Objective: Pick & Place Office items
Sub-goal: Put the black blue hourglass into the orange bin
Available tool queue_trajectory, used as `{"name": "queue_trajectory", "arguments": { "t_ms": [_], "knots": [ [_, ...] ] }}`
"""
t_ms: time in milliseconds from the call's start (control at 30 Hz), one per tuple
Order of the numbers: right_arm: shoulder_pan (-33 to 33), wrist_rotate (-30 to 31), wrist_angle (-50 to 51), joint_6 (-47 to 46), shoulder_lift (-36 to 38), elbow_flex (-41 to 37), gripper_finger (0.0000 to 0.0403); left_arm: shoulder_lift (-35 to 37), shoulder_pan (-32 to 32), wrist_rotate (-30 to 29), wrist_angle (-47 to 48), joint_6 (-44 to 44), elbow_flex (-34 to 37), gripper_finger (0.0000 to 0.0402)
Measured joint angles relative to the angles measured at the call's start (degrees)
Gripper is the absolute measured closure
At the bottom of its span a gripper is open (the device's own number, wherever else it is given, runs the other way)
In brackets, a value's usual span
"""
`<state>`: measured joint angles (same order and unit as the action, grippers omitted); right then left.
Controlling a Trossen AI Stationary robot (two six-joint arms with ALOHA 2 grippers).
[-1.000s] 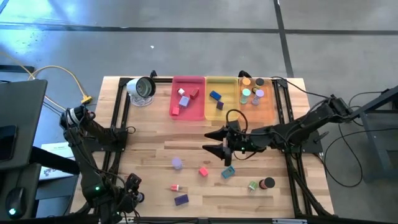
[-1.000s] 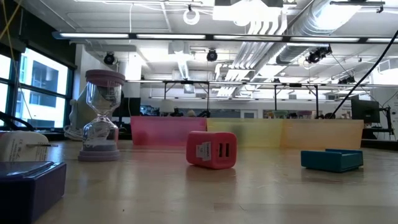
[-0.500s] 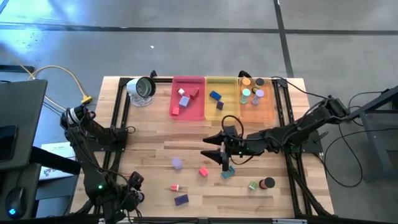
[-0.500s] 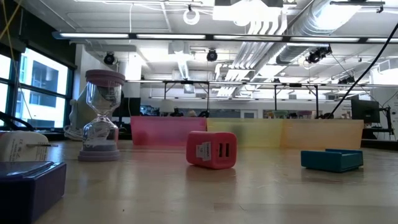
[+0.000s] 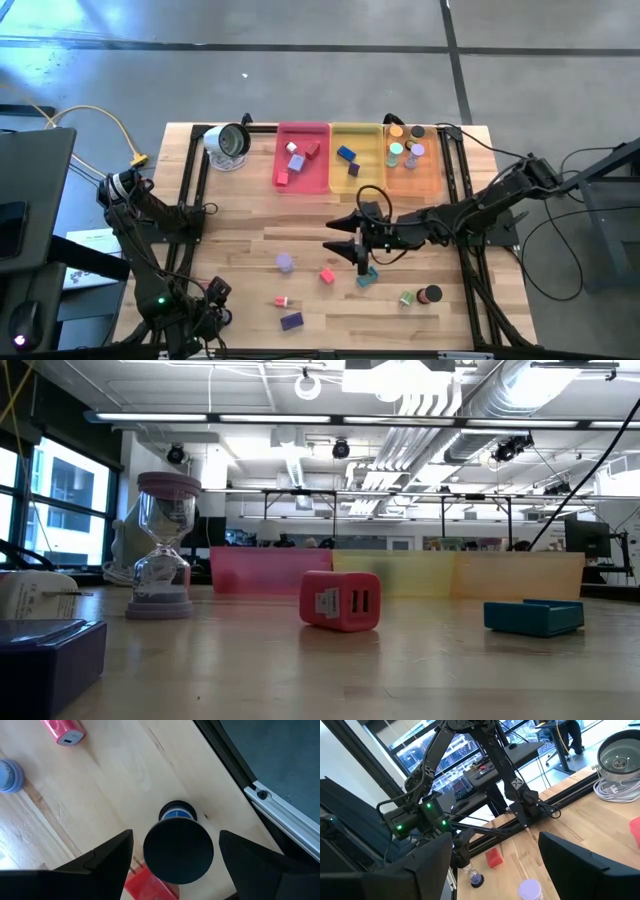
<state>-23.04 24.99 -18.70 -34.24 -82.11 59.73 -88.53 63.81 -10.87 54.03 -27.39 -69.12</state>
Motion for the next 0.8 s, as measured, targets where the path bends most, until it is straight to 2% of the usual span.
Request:
{"name": "queue_trajectory", "arguments": {
  "t_ms": [800],
  "knots": [
    [-1.0, 0.4, -0.4, 2.1, 0.0, 0.0, 0.0117, 0.0, 0.6, -0.2, -2.0, 0.0, 1.7, 0.0115]
  ]
}}
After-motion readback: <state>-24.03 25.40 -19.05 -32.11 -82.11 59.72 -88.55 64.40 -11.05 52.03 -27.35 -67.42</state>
